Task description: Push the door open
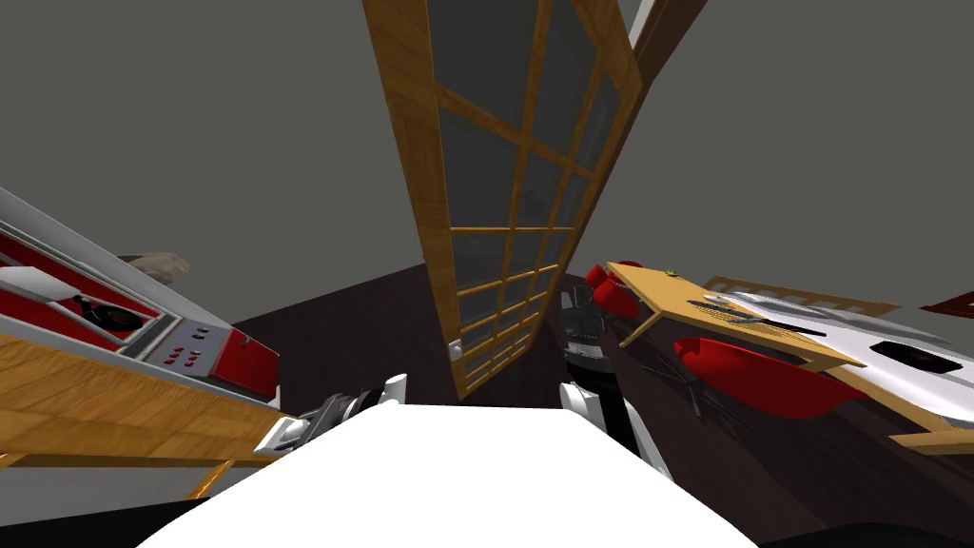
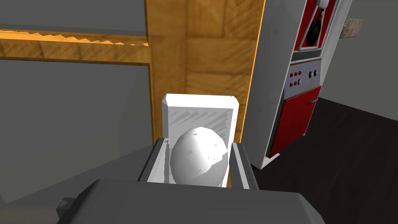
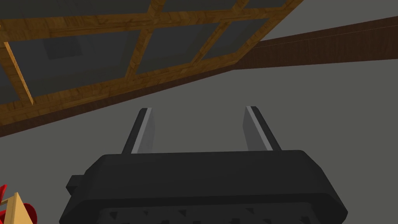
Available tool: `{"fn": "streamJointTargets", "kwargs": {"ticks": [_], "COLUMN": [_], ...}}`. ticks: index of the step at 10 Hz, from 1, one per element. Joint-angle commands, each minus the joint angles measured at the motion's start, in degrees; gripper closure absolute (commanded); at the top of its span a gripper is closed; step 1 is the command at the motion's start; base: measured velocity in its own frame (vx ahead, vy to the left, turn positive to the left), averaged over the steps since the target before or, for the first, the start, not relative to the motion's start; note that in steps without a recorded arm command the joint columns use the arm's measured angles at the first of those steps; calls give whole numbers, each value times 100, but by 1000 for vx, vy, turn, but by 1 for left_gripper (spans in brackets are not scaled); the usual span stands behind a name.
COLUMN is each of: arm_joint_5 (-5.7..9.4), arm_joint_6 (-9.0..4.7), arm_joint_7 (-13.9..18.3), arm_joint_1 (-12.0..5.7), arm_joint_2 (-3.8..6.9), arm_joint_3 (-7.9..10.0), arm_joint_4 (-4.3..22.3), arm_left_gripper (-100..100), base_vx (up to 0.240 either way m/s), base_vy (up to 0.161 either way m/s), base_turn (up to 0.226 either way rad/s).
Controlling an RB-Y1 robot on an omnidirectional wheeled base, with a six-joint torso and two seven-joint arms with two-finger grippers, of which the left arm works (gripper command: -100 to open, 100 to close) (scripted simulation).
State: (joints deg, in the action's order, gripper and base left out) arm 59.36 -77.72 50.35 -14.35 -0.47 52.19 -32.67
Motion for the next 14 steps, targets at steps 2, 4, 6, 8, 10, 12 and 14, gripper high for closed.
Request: {"fn": "streamJointTargets", "kwargs": {"ticks": [2,4,6,8,10,12,14], "arm_joint_5": [18,28,20,139,268,342,419], "arm_joint_6": [-140,-202,-226,-313,-417,-477,-540], "arm_joint_7": [89,81,135,102,84,75,64], "arm_joint_1": [-41,-81,-111,-101,-96,-94,-92], "arm_joint_2": [89,38,59,176,266,303,332], "arm_joint_3": [85,237,219,356,502,586,674], "arm_joint_4": [238,272,343,326,329,330,332], "arm_left_gripper": [100,100,100,100,100,100,100], "base_vx": [14,48,17,-109,-86,-11,-40], "base_vy": [25,46,7,87,161,112,138], "base_turn": [-2,-68,3,-124,-100,-13,-73]}}
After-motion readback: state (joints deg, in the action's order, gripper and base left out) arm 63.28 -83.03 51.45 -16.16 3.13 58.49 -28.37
